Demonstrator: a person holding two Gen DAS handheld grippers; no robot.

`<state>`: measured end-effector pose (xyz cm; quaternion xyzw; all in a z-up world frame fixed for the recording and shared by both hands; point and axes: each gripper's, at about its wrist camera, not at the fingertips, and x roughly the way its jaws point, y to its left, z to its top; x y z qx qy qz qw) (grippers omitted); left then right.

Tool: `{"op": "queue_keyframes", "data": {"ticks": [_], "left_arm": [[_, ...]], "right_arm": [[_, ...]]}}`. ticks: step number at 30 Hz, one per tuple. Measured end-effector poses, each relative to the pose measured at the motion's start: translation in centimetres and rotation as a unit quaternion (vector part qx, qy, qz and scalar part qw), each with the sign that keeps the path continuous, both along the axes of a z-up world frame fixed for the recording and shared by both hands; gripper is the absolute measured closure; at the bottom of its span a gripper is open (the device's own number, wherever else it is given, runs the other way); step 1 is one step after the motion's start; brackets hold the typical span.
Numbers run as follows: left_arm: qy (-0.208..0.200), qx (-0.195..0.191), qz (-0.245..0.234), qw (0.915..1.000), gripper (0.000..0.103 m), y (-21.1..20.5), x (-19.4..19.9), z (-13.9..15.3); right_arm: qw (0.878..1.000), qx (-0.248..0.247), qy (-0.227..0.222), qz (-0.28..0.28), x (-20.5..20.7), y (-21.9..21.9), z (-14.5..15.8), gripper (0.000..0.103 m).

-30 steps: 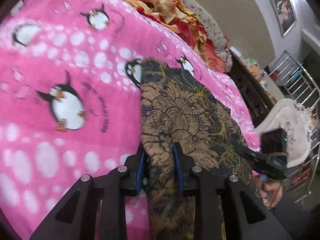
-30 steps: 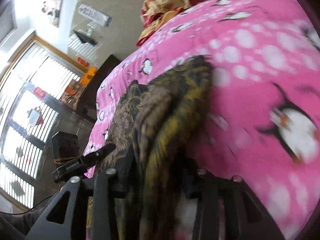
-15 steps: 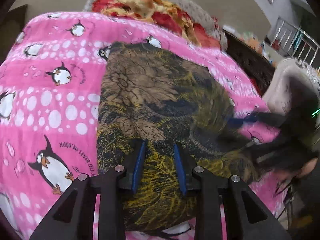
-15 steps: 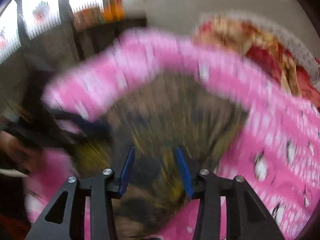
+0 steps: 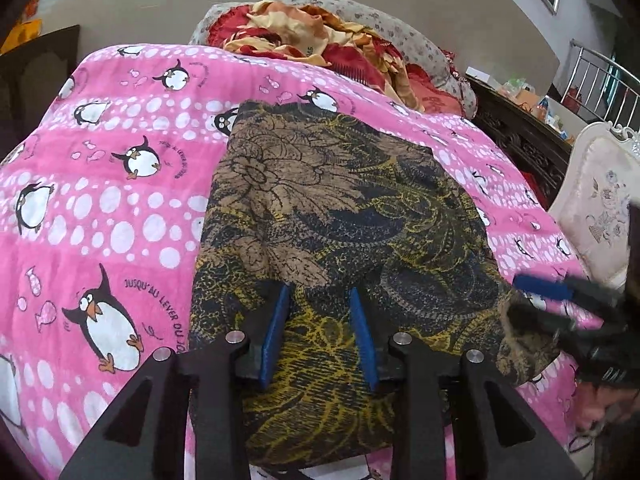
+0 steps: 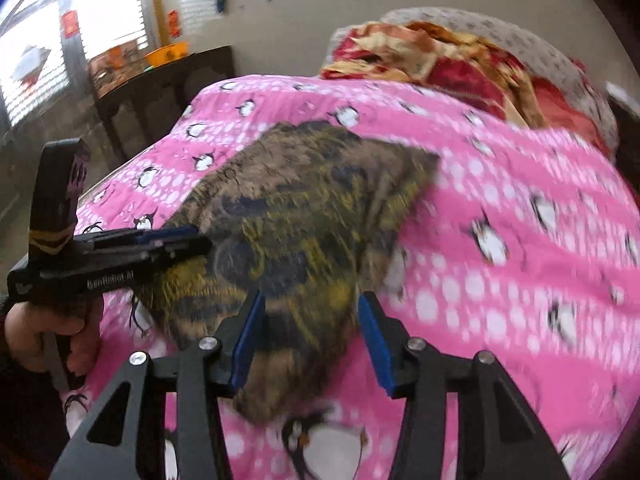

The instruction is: Fold small clothes

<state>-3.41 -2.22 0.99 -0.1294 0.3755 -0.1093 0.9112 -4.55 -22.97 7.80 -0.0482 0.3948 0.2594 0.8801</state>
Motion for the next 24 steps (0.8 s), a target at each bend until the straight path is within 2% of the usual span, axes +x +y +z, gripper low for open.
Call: {"op": "queue_keyframes", "data": {"ticks": [2, 4, 7, 13, 16, 18, 19, 20, 21, 24], "left_arm": [[-0.003, -0.006, -0.006, 1.0000, 0.082, 0.0, 0.1, 0.0], [-0.008, -0.008, -0.015, 0.9998, 0.076, -0.3, -0.2, 0.1], [-0.010, 0.003, -0.022, 0.9997, 0.069, -0.8, -0.2, 0.2], [-0.012, 0.006, -0.027, 0.9995, 0.065, -1.0, -0.3, 0.3], [-0.014, -0.004, -0.034, 0.9993, 0.058, -0.9, -0.3, 0.3], [-0.016, -0.009, -0.044, 0.9988, 0.049, -1.1, -0.3, 0.3], [-0.016, -0.009, -0.049, 0.9986, 0.046, -1.2, -0.3, 0.3], [-0.015, -0.006, -0.050, 0.9986, 0.045, -1.4, -0.3, 0.4], [-0.015, -0.006, -0.050, 0.9986, 0.045, -1.4, -0.3, 0.4], [-0.015, -0.026, -0.058, 0.9979, 0.035, -1.2, -0.1, 0.4]], "right_arm": [[0.999, 0.013, 0.012, -0.030, -0.6, -1.3, -2.2, 0.044], [0.996, 0.059, 0.020, -0.056, -1.0, -3.0, -3.7, 0.035], [0.995, 0.066, 0.029, -0.069, -0.5, -3.5, -3.6, 0.026], [0.994, 0.075, 0.035, -0.067, -0.3, -3.7, -3.9, 0.026], [0.992, 0.078, 0.010, -0.098, -0.3, -4.6, -2.4, 0.025], [0.985, 0.043, -0.007, -0.165, 0.4, -6.1, -1.8, 0.025], [0.981, 0.002, -0.001, -0.193, 1.2, -6.6, -2.0, 0.025], [0.975, -0.042, 0.017, -0.218, 2.3, -7.0, -2.5, 0.025], [0.970, -0.064, 0.041, -0.233, 3.4, -7.5, -3.2, 0.025], [0.975, -0.071, 0.045, -0.204, 4.0, -6.7, -3.8, 0.003]]}}
